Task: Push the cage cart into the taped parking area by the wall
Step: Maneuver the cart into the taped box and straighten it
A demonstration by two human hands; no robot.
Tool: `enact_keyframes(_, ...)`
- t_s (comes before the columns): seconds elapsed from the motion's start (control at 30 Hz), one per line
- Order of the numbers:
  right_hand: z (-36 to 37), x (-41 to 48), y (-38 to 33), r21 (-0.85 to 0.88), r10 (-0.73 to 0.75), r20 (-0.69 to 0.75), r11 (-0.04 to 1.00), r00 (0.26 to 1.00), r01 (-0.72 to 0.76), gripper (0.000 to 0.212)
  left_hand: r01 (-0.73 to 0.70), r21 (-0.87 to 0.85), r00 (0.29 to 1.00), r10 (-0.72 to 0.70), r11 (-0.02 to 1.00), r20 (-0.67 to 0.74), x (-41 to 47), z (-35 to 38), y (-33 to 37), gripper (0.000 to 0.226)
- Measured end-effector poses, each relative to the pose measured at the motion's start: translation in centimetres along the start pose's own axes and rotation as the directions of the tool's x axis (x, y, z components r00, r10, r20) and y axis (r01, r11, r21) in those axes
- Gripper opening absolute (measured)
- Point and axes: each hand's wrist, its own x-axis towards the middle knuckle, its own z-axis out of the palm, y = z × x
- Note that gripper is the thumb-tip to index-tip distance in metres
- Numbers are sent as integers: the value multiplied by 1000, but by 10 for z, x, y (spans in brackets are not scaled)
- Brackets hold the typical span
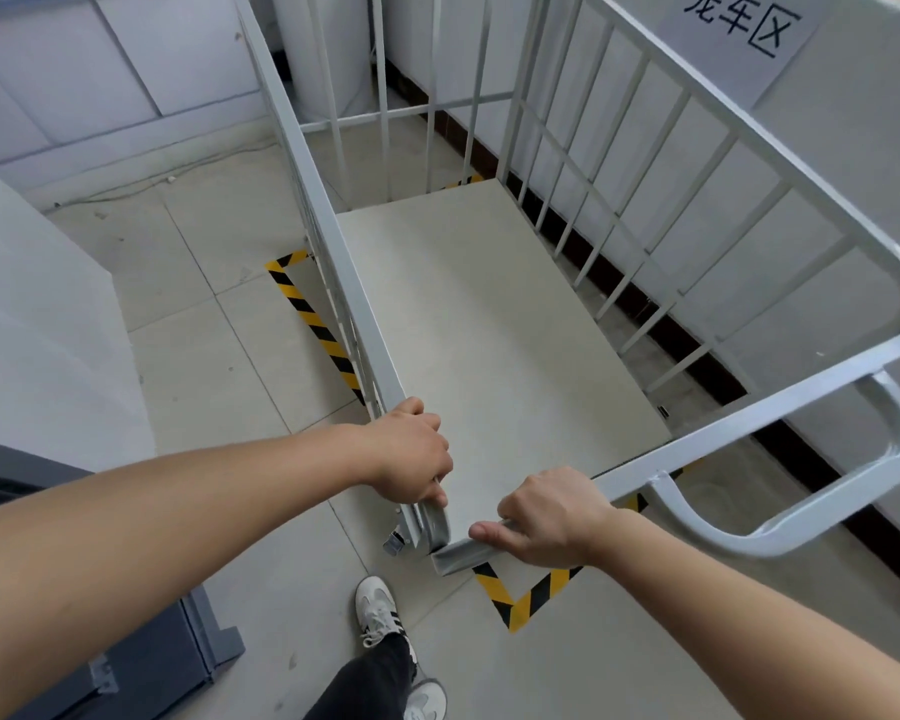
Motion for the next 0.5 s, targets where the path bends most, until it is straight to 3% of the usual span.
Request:
enact_keyframes(0.23, -10, 2, 8, 87, -46, 139, 996, 989, 34, 71, 41, 24, 990, -44, 999, 131, 9, -4, 0, 51)
enact_keyframes(0.5, -31, -8, 72, 158, 24, 23, 987, 999, -28, 52, 221, -7, 919, -206, 975, 336, 29, -36, 17, 52)
